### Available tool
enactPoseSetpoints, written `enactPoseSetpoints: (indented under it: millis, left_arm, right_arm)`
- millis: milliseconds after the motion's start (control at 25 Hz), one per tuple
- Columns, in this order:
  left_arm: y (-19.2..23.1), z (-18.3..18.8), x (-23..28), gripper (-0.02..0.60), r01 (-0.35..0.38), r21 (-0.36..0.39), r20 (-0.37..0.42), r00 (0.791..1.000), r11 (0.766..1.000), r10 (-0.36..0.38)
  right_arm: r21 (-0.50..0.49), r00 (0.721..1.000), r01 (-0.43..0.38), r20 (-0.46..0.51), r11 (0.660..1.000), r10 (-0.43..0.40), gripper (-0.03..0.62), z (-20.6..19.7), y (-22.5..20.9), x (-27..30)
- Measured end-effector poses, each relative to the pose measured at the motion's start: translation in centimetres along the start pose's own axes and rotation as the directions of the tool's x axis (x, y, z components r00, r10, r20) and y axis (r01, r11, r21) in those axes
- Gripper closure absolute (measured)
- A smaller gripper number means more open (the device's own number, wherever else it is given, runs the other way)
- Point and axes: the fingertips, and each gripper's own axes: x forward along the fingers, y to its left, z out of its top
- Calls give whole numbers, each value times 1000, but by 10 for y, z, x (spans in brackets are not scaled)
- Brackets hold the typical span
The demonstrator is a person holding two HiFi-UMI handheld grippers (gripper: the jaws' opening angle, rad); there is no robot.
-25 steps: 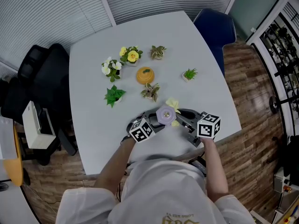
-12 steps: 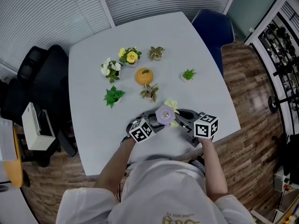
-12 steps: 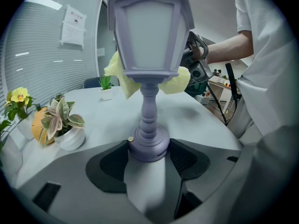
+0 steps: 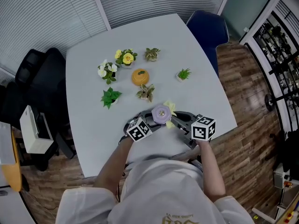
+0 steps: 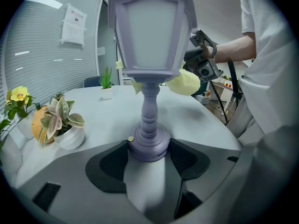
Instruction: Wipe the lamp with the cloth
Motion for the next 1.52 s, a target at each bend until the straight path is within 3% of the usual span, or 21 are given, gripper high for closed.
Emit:
enactPoseSetpoints:
  millis: [640, 1520]
  left_arm:
    - [0, -2, 0, 298, -28, -33, -20, 999, 999, 27]
    - [-1, -4, 2, 298, -37, -37, -17, 999, 999, 36]
  right_arm:
    - [-8, 995, 94, -24, 996, -94, 525, -8, 15, -9]
    - [-38, 995, 90, -42, 995, -92, 523, -18, 39, -2]
